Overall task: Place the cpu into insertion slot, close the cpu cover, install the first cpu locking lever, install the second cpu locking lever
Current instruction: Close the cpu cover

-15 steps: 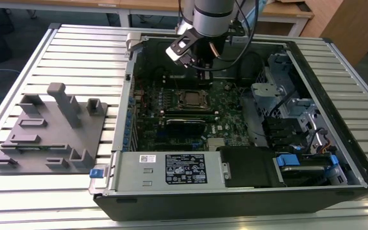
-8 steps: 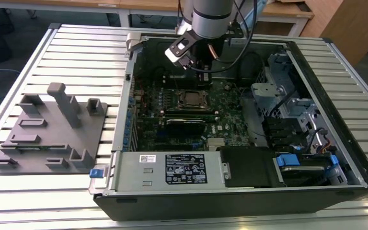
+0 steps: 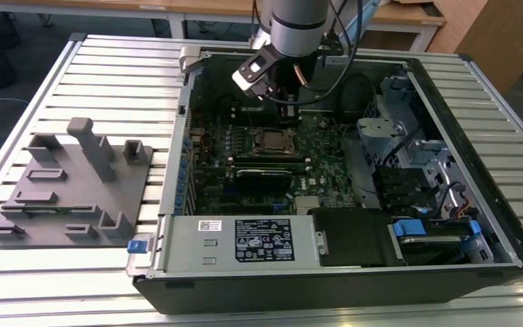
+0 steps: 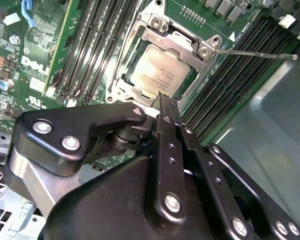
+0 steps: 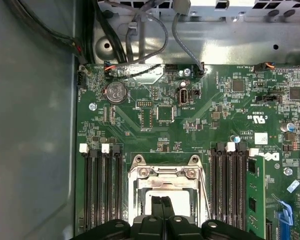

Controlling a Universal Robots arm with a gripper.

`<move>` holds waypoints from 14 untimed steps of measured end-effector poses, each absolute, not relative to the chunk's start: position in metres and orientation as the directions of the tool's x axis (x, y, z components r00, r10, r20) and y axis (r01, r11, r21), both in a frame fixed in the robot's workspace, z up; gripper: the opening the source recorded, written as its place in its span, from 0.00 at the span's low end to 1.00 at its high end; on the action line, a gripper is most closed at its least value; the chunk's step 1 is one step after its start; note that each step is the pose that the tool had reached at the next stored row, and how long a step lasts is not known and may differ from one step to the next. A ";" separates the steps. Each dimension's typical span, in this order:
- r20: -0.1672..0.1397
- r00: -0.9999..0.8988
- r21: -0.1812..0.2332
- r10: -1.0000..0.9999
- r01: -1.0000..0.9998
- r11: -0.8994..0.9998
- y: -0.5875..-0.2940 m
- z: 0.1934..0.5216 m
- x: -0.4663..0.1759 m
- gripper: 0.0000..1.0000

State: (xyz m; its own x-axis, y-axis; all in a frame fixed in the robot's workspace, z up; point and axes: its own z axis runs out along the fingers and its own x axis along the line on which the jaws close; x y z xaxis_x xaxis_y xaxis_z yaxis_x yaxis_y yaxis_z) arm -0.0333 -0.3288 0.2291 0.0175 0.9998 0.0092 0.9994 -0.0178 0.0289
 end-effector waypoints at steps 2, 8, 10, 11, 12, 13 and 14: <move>0.009 0.017 0.029 1.000 0.999 -0.018 -0.329 0.228 -0.033 0.10; 0.009 0.018 0.029 1.000 0.999 -0.018 -0.334 0.226 -0.033 0.10; 0.009 0.018 0.029 1.000 0.999 -0.018 -0.334 0.225 -0.034 0.10; 0.009 0.018 0.029 1.000 0.999 -0.018 -0.335 0.224 -0.034 0.10; 0.009 0.018 0.029 1.000 0.999 -0.018 -0.335 0.224 -0.035 0.10; 0.009 0.018 0.029 1.000 0.999 -0.018 -0.335 0.224 -0.036 0.10; 0.009 0.018 0.029 1.000 0.999 -0.018 -0.335 0.223 -0.037 0.10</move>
State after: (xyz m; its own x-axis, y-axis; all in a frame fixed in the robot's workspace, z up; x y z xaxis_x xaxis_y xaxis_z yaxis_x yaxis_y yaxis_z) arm -0.0373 -0.3354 0.2232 0.0176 0.9998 0.0091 0.9994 -0.0178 0.0289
